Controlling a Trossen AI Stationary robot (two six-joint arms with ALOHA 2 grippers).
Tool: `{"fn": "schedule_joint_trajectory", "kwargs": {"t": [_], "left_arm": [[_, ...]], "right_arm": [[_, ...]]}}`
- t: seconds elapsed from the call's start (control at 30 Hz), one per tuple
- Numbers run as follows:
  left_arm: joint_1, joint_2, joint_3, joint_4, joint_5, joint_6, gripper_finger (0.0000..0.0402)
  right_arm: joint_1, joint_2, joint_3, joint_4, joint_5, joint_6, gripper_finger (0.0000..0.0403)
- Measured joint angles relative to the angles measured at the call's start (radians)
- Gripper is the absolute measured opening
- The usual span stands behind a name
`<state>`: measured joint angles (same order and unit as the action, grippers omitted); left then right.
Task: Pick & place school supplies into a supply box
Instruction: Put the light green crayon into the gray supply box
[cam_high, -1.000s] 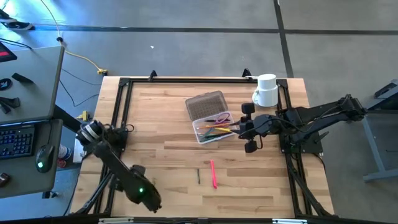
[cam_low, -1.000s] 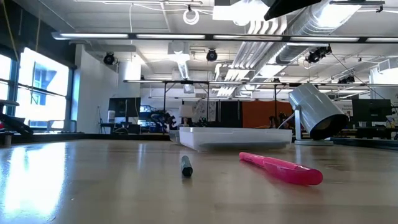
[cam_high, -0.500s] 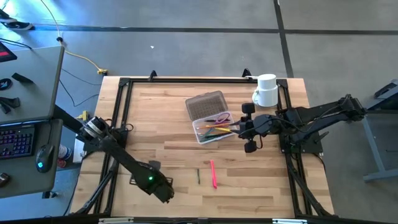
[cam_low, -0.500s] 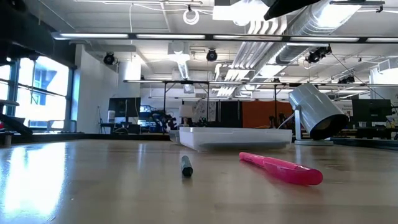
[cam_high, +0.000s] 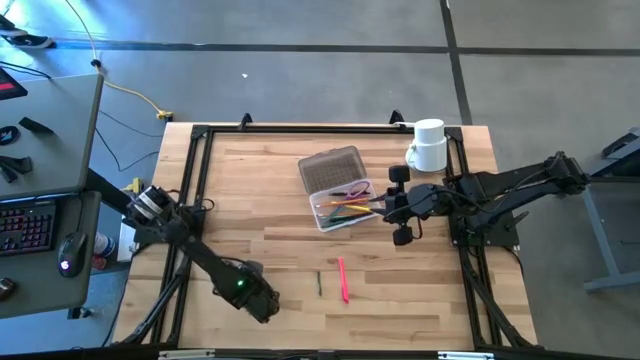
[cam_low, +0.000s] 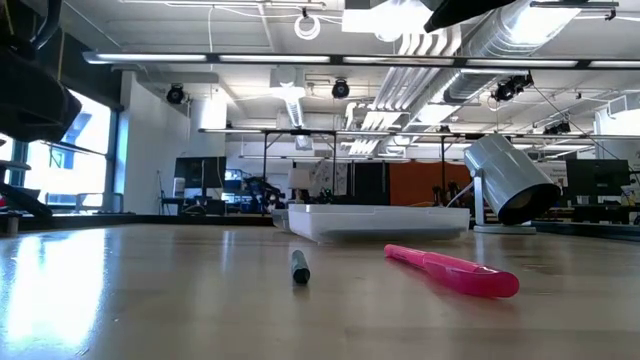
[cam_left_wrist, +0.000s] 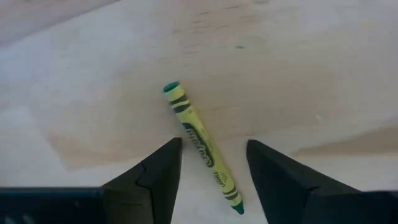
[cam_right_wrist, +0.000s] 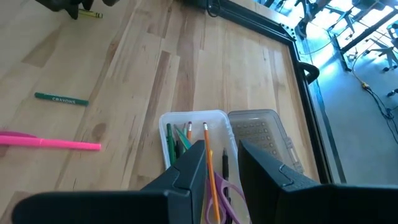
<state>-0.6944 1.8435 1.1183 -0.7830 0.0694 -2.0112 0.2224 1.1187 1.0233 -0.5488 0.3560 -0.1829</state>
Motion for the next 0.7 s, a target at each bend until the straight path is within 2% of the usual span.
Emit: {"fn": "schedule_joint_trajectory", "kwargs": {"t": [0.1,0.33,0.43,0.53,0.7], "left_arm": [[-0.001,0.0,-0.001,0.017,-0.035,0.046,0.0189],[-0.002,0.003,0.0,0.012,-0.08,0.052,0.0082],[-0.002,0.003,0.0,0.014,-0.106,0.052,0.0053],[-0.001,0.004,0.0,0.017,-0.157,0.053,0.0044],[-0.001,0.005,0.0,0.026,-0.268,0.114,0.0061]], "right_arm": [[0.0,0.0,0.0,0.0,0.0,0.0,0.0079],[0.0,0.0,0.0,0.0,0.0,0.0,0.0079],[0.0,0.0,0.0,0.0,0.0,0.0,0.0079],[0.0,0.0,0.0,0.0,0.0,0.0,0.0079],[0.0,0.0,0.0,0.0,0.0,0.0,0.0079]]}}
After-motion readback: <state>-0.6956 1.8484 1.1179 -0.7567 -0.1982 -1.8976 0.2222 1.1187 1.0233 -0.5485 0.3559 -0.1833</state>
